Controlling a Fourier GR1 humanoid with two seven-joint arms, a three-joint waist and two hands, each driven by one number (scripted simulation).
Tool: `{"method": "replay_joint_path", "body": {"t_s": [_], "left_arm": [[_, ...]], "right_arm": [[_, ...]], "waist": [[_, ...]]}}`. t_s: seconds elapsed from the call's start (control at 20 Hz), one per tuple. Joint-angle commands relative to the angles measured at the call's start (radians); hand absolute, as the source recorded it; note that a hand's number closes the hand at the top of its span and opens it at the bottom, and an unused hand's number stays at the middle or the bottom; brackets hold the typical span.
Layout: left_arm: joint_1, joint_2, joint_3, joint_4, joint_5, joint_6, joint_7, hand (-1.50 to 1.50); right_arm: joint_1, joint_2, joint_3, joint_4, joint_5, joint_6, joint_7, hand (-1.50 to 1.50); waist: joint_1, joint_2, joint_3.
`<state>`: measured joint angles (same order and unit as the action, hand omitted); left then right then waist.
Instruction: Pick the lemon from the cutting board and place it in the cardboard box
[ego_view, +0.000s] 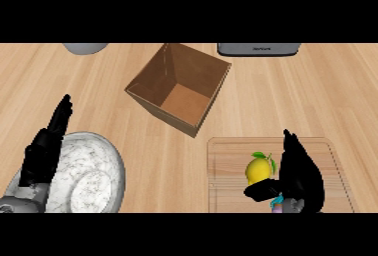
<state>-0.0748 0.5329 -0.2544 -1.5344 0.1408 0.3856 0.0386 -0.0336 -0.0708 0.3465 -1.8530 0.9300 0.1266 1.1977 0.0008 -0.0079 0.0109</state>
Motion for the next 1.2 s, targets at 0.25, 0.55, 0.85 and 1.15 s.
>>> {"method": "replay_joint_path", "body": {"t_s": [0.25,0.55,0.85,1.15], "left_arm": [[0.086,-0.010,0.005,0.024,0.021,-0.064,-0.031,0.00],[0.041,0.010,0.035,-0.017,0.027,-0.078,0.069,0.00],[0.057,-0.058,0.011,0.029,-0.029,-0.058,0.002,0.00],[0.071,-0.066,0.022,-0.009,-0.037,-0.056,0.038,0.00]], "right_arm": [[0.007,0.069,-0.005,0.087,0.068,0.013,0.141,-1.50],[-0.057,0.070,-0.087,0.075,0.043,0.073,0.137,-1.50],[0.001,0.070,-0.031,0.085,0.072,0.012,0.111,-1.50],[-0.030,0.070,-0.040,0.141,0.059,-0.009,0.113,-1.50]], "waist": [[0.008,0.008,-0.012],[0.008,0.007,-0.011],[-0.001,0.008,-0.011],[0.005,0.008,-0.011]]}}
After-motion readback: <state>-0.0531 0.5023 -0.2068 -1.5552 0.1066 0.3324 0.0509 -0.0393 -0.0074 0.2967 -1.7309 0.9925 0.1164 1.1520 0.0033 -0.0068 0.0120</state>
